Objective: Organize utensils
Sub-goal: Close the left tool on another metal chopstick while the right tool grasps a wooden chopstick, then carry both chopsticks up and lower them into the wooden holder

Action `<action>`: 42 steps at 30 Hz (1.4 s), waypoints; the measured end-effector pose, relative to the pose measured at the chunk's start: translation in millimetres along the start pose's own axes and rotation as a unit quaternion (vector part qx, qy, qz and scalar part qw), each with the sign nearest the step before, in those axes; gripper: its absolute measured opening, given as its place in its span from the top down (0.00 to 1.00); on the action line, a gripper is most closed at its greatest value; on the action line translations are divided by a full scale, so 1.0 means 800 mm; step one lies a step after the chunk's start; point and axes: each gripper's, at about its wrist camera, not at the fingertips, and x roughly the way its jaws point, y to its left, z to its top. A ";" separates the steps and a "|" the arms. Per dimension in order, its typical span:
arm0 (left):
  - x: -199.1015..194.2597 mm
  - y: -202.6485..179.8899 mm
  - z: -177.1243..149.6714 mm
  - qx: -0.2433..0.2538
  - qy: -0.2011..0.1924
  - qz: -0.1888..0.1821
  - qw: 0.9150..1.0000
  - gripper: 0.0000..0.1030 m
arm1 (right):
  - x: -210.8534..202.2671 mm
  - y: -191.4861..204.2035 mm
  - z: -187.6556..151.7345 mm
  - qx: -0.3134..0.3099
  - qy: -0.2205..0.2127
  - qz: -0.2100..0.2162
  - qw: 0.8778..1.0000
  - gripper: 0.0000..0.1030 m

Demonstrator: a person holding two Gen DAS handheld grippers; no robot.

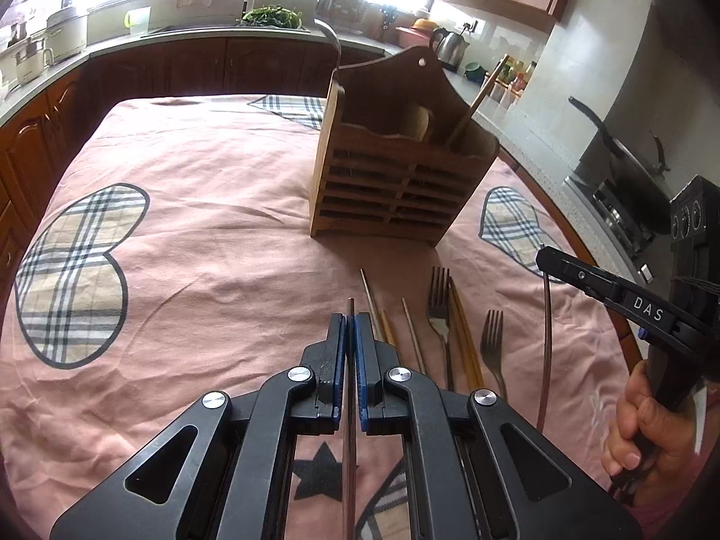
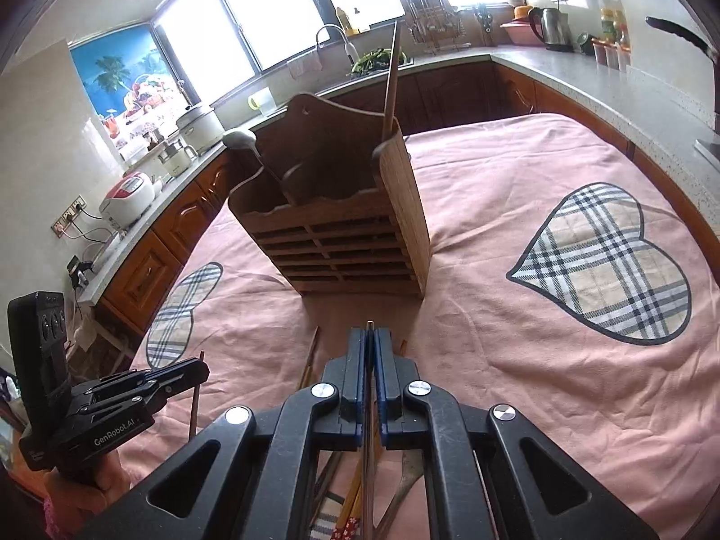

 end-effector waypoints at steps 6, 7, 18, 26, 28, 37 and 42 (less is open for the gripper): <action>-0.049 -0.002 -0.001 -0.003 -0.036 -0.006 0.999 0.97 | -0.036 0.015 0.001 -0.009 -0.031 0.001 0.999 0.96; -0.055 -0.003 -0.002 -0.003 -0.041 -0.007 0.999 0.96 | -0.041 0.017 0.001 -0.010 -0.035 0.001 0.999 0.96; -0.117 -0.005 -0.008 -0.009 -0.099 -0.009 0.995 0.96 | -0.099 0.034 -0.004 -0.024 -0.081 -0.002 0.996 0.96; -0.148 -0.001 -0.015 -0.017 -0.129 -0.005 0.991 0.96 | -0.125 0.044 -0.008 -0.034 -0.103 -0.001 0.994 0.96; -0.152 0.001 -0.014 -0.021 -0.135 -0.006 0.991 0.96 | -0.129 0.046 -0.007 -0.035 -0.108 -0.001 0.994 0.96; -0.170 0.004 -0.009 -0.030 -0.163 -0.013 0.986 0.97 | -0.145 0.051 0.000 -0.036 -0.133 0.000 0.991 0.96; -0.177 0.006 0.002 -0.039 -0.181 -0.019 0.982 0.96 | -0.151 0.048 0.009 -0.031 -0.148 0.001 0.988 0.96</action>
